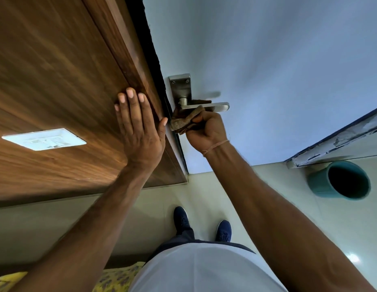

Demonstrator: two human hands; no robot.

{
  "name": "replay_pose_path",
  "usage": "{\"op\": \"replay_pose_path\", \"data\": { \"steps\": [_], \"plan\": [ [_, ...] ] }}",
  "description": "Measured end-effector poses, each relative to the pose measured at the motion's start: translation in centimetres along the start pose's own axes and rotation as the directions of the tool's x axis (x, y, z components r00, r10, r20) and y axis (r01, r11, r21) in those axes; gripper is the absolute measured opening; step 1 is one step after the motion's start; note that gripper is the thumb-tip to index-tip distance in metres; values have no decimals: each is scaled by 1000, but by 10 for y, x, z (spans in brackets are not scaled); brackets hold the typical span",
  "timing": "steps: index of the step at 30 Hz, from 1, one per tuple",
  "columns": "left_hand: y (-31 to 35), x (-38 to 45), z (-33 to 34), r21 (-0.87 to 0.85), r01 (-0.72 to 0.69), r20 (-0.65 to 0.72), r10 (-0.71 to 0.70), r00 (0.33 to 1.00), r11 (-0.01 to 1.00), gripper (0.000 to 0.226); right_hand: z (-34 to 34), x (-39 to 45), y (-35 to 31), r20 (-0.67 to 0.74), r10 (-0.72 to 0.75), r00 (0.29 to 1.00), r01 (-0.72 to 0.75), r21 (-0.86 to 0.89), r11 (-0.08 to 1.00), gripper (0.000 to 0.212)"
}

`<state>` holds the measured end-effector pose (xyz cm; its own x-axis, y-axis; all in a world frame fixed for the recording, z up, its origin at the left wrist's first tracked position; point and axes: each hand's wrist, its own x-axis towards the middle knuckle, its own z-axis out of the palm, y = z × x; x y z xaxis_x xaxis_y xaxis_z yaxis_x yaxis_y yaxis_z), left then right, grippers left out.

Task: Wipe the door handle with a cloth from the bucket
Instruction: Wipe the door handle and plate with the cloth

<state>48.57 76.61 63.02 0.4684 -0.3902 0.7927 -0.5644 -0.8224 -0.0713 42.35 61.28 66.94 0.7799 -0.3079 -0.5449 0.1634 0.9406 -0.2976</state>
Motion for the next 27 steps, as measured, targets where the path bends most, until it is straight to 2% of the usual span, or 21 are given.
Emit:
{"op": "replay_pose_path", "data": {
  "steps": [5,11,14,17,20,22,24,27],
  "plan": [
    [-1,-2,2,-8,-10,-18,10,1000,1000,85,-17,9,-27,-35,5,999,-2,97,995,44],
    [4,-3,1,-27,-4,-31,3,1000,1000,85,-26,2,-52,-98,-132,986,121,-109,987,40],
    [3,-3,-1,-29,-3,-29,2,1000,1000,85,-27,1,-53,-103,-243,965,210,-259,943,29],
    [4,-3,-2,-31,1,-18,-1,1000,1000,86,-21,-7,-51,-26,-378,926,297,-569,767,25],
    [5,-2,-2,-34,12,-5,-12,1000,999,87,-22,-10,-51,32,-474,880,334,-751,569,23],
    [6,-2,-2,-27,17,-1,-17,1000,999,86,-26,-7,-50,59,-556,829,346,-835,427,31],
    [6,-2,-3,-25,24,2,-24,1000,999,84,-32,-4,-49,141,-649,748,375,-896,237,39],
    [6,-1,-3,-30,31,6,-30,1000,999,84,-37,-3,-44,384,-667,638,382,-911,-159,44]
  ]
}}
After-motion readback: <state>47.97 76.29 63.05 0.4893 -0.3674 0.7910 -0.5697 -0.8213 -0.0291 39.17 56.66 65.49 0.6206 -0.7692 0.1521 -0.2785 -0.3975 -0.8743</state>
